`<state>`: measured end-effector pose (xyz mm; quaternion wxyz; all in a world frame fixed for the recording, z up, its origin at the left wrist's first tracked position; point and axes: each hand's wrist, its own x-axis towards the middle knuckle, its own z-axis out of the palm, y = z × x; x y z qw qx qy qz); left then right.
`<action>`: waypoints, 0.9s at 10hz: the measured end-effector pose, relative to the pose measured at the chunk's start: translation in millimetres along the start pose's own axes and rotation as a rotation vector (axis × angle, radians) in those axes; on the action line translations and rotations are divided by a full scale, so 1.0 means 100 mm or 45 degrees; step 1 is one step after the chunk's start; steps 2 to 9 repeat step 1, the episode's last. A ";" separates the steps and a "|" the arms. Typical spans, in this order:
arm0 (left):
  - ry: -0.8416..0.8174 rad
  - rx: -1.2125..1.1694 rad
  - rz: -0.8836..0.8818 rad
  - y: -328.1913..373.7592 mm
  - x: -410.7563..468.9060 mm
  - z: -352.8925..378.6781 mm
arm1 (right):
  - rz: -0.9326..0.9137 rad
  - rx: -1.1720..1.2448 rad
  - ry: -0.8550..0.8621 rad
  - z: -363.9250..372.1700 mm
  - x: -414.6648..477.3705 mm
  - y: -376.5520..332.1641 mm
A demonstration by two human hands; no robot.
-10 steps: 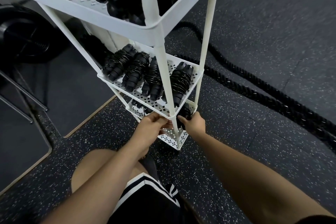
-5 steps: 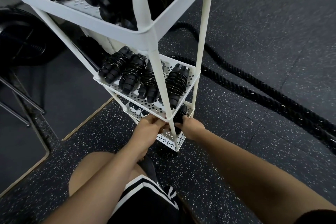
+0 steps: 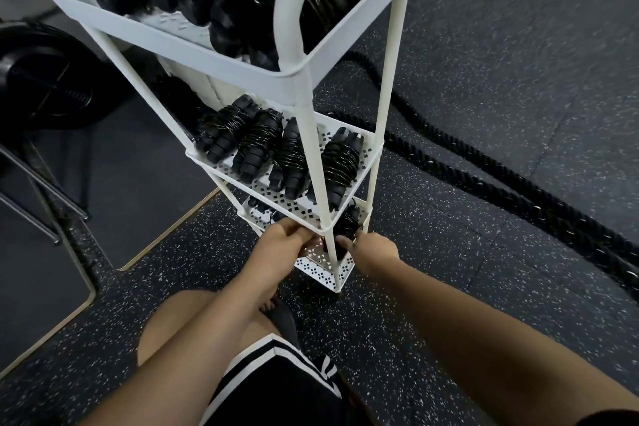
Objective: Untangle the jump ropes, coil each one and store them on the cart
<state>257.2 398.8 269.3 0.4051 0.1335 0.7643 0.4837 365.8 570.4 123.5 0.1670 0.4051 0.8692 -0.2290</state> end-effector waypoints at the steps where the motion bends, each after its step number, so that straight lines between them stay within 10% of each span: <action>1: -0.009 0.020 0.025 0.02 -0.02 -0.08 | -0.008 0.103 -0.020 -0.03 -0.07 0.09; 9: -0.009 0.020 0.025 0.02 -0.02 -0.08 | -0.008 0.103 -0.020 -0.03 -0.07 0.09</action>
